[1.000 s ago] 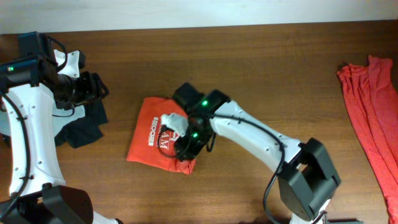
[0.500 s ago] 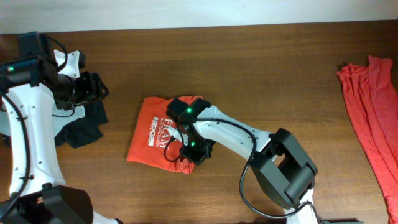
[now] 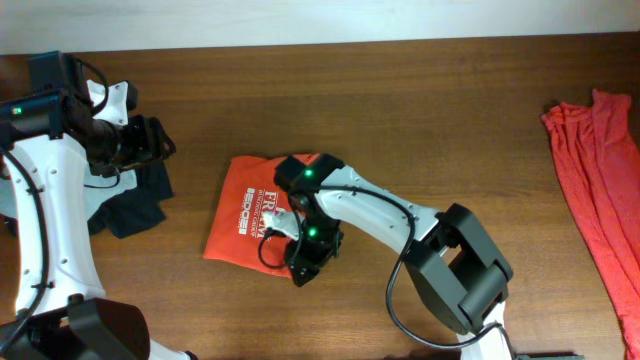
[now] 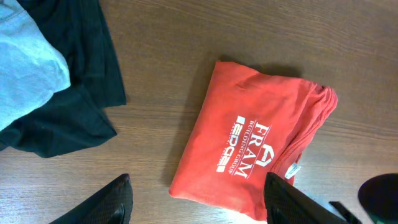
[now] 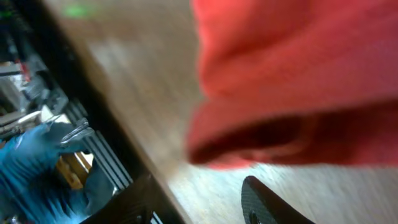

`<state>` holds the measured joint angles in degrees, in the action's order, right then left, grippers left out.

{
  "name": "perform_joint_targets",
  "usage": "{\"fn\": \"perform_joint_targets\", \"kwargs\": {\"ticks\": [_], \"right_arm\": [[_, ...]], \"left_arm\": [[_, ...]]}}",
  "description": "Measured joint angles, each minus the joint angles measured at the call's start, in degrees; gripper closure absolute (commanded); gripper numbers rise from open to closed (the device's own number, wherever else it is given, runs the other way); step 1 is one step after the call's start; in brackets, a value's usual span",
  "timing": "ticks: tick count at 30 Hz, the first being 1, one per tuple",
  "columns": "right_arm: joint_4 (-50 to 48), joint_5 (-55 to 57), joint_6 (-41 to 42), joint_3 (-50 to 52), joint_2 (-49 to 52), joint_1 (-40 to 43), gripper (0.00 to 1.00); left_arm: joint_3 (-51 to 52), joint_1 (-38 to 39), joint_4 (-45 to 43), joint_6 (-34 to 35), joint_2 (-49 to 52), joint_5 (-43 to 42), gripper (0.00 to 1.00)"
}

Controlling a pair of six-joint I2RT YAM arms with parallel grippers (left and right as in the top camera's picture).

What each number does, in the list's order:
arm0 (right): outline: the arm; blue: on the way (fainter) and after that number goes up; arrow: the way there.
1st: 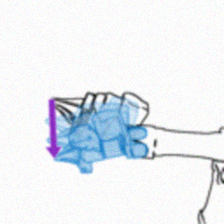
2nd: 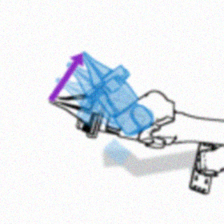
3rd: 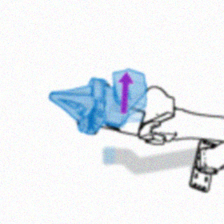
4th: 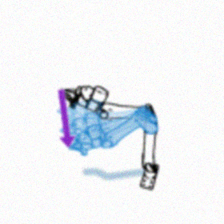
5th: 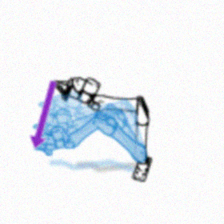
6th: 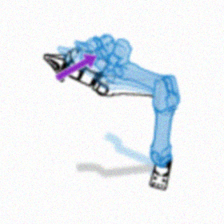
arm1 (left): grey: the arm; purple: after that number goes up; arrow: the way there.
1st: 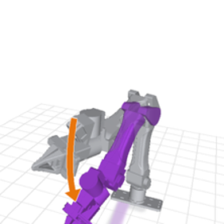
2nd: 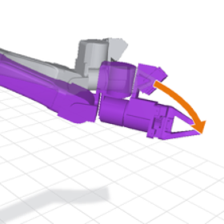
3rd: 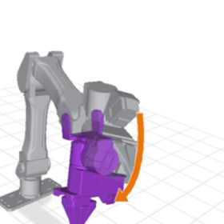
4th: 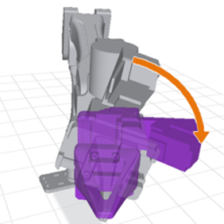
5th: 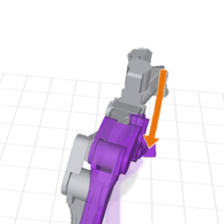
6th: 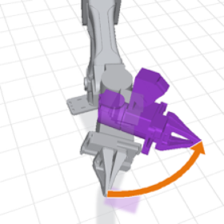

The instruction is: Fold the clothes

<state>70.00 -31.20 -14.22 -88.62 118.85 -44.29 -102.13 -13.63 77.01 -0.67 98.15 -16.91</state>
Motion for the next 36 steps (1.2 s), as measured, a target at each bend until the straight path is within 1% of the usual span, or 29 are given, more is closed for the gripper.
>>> {"fn": "perform_joint_targets", "kwargs": {"ticks": [2, 5, 6, 7, 9, 10, 12, 13, 17, 18, 19, 21, 22, 23, 30, 32, 34, 36], "right_arm": [[-1.36, -0.37, 0.09, 0.00, 0.00, -0.74, 0.51], [-5.99, 2.25, 3.34, 0.00, 0.00, -1.55, 0.64], [-6.99, 3.52, 4.72, 0.00, 0.00, -1.68, 0.72], [-8.26, 5.22, 6.51, 0.02, 0.00, -1.88, 0.74], [-10.36, 8.98, 10.21, 0.04, 0.00, -2.05, 0.81], [-10.91, 10.49, 12.17, 0.15, 0.00, -2.05, 0.86], [-11.32, 13.27, 15.69, 1.09, 0.00, -2.05, 0.93], [-10.62, 14.08, 16.72, 1.60, 0.00, -2.05, 0.96], [-6.45, 15.96, 18.80, 2.25, -0.02, -2.05, 0.96], [-5.42, 16.11, 18.93, 2.27, 0.00, -2.05, 0.94], [-3.78, 16.41, 18.97, 2.29, 0.00, -2.05, 0.88], [-1.51, 16.83, 18.73, 2.29, 0.00, -2.05, 0.71], [-0.74, 16.96, 18.58, 2.29, 0.00, -2.05, 0.65], [-0.28, 17.14, 18.23, 2.32, 0.00, -2.05, 0.62], [1.79, 17.27, 17.79, 2.34, -0.20, -2.05, 0.59], [1.68, 17.25, 16.94, 2.36, -1.29, -2.05, 0.64], [0.37, 17.20, 16.26, 2.38, -3.58, -2.05, 0.79], [-3.04, 17.00, 15.21, 2.34, -7.50, -2.05, 0.95]], "left_arm": [[0.00, 0.00, -0.11, 0.00, 0.00, 0.00, 0.32], [0.00, 0.00, -0.15, 0.00, 0.00, 0.00, 0.32], [0.00, 0.00, -0.13, 0.00, 0.00, 0.00, 0.32], [0.00, 0.00, -0.13, 0.00, -0.02, 0.00, 0.32], [0.00, 0.00, -0.13, 0.00, 0.00, 0.00, 0.32], [0.00, 0.00, -0.11, 0.00, 0.00, 0.00, 0.32], [0.00, 0.00, -0.07, 0.00, 0.00, 0.00, 0.32], [0.00, 0.00, -0.07, 0.00, 0.00, 0.00, 0.29], [0.00, 0.00, 0.00, 0.00, 0.00, 0.00, 0.29], [0.00, 0.00, 0.00, 0.00, 0.00, 0.00, 0.29], [0.00, 0.00, 0.00, 0.00, 0.00, 0.00, 0.29], [0.00, 0.00, 0.00, 0.00, 0.00, 0.00, 0.29], [0.00, 0.00, 0.04, 0.00, 0.00, 0.00, 0.29], [0.00, 0.00, 0.02, 0.00, 0.00, 0.00, 0.28], [0.00, 0.00, 0.04, 0.00, 0.00, 0.00, 0.29], [0.00, 0.00, 0.04, 0.00, 0.00, 0.00, 0.29], [0.00, 0.00, 0.04, 0.00, 0.00, 0.00, 0.28], [0.00, 0.00, -0.02, 0.00, 0.00, -0.02, 0.28]]}}
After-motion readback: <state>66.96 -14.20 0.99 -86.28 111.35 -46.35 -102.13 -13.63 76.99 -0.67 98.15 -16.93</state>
